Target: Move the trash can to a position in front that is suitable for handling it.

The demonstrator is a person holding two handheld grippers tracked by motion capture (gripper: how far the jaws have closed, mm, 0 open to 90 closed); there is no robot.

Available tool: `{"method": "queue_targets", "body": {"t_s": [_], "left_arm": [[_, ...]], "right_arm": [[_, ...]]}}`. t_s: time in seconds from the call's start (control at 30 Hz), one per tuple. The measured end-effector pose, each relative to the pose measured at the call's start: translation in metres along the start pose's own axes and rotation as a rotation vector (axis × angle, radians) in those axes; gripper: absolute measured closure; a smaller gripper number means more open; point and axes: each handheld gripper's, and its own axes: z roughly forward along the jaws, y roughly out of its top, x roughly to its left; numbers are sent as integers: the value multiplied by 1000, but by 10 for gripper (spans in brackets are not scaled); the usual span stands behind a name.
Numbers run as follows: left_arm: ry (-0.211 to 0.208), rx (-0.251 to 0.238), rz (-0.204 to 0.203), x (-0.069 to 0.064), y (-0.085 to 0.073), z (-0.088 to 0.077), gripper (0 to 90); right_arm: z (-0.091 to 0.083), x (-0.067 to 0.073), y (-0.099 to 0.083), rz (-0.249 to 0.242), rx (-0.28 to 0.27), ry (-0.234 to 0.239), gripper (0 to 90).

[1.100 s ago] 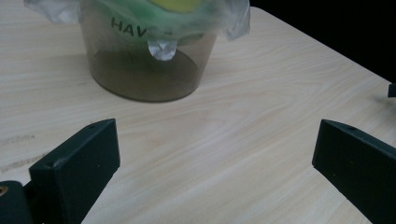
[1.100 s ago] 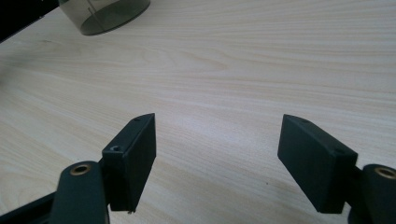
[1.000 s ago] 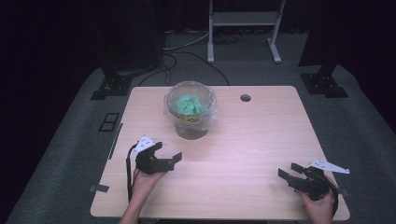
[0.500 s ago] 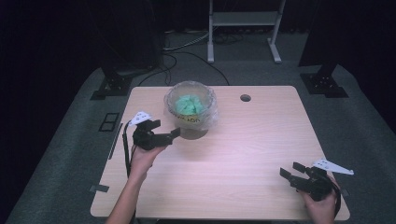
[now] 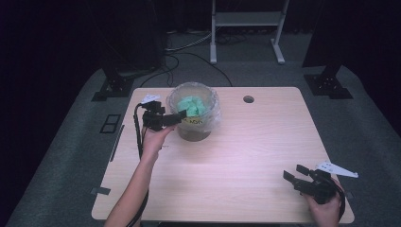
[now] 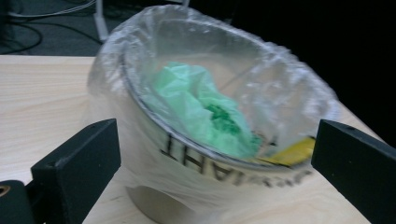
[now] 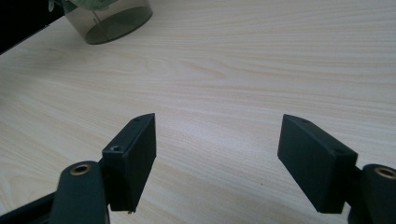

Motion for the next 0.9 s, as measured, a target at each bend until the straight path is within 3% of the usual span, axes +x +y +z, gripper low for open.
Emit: {"method": "queue_targets", "body": {"t_s": [0.13, 0.2, 0.33, 0.73, 0.9], "left_arm": [[11, -6, -41, 7, -1, 10, 112], [15, -6, -40, 7, -1, 11, 128], [27, 3, -11, 6, -2, 13, 252], [0, 18, -16, 4, -4, 7, 291], [-32, 15, -26, 2, -11, 0, 291]], "right_arm": [[0, -1, 0, 4, -2, 1, 273], [-1, -1, 0, 4, -3, 1, 273], [-1, 0, -1, 1, 0, 1, 273], [-1, 1, -1, -4, 1, 4, 273], [0, 2, -1, -9, 5, 4, 274]]}}
